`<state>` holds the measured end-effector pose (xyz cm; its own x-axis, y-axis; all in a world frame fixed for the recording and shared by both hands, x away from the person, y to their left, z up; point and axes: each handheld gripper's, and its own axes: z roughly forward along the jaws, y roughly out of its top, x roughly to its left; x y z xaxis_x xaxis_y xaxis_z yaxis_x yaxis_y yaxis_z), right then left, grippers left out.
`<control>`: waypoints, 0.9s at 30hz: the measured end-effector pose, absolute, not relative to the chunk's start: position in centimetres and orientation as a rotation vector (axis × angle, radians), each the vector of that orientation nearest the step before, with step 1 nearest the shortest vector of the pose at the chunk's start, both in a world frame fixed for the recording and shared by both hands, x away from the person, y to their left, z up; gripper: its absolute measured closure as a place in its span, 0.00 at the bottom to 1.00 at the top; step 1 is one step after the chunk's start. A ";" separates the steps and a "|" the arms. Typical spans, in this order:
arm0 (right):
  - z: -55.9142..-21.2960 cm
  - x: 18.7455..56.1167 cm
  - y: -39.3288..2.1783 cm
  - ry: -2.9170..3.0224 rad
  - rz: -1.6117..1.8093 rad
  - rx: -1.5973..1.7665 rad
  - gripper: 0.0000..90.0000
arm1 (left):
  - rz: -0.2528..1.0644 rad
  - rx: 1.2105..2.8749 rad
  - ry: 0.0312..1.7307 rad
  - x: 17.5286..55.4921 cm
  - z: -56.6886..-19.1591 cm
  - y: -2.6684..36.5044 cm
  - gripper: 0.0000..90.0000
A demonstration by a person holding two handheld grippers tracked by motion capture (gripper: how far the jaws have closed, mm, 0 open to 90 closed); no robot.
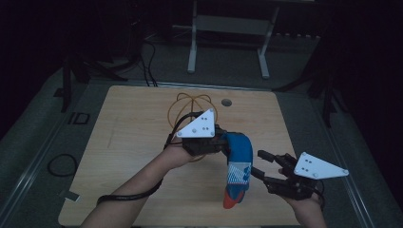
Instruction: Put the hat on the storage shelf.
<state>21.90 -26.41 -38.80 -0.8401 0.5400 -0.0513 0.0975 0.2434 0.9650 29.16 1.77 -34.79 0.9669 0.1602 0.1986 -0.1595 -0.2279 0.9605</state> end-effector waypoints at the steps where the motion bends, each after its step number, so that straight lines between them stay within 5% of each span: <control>1: -38.9 21.9 -26.2 2.151 1.631 0.580 0.49 | 0.302 1.772 0.007 29.1 -34.9 1.7 0.98; 8: -39.0 21.8 -25.2 2.141 1.629 0.556 0.63 | 0.291 1.778 0.004 29.1 -35.3 1.2 0.98; 14: -38.9 21.9 -25.1 2.097 1.591 0.585 1.00 | 0.286 1.781 -0.003 28.9 -35.3 1.0 0.98; 27: -37.5 21.6 -26.7 2.006 1.638 0.617 1.00 | 0.272 1.797 0.010 28.9 -35.6 2.1 0.98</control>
<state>21.64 -26.72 -37.50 -0.7861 0.6131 -0.0783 0.0457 0.1840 0.9819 28.93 2.13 -35.59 0.9720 0.1524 0.1788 -0.1384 -0.2438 0.9599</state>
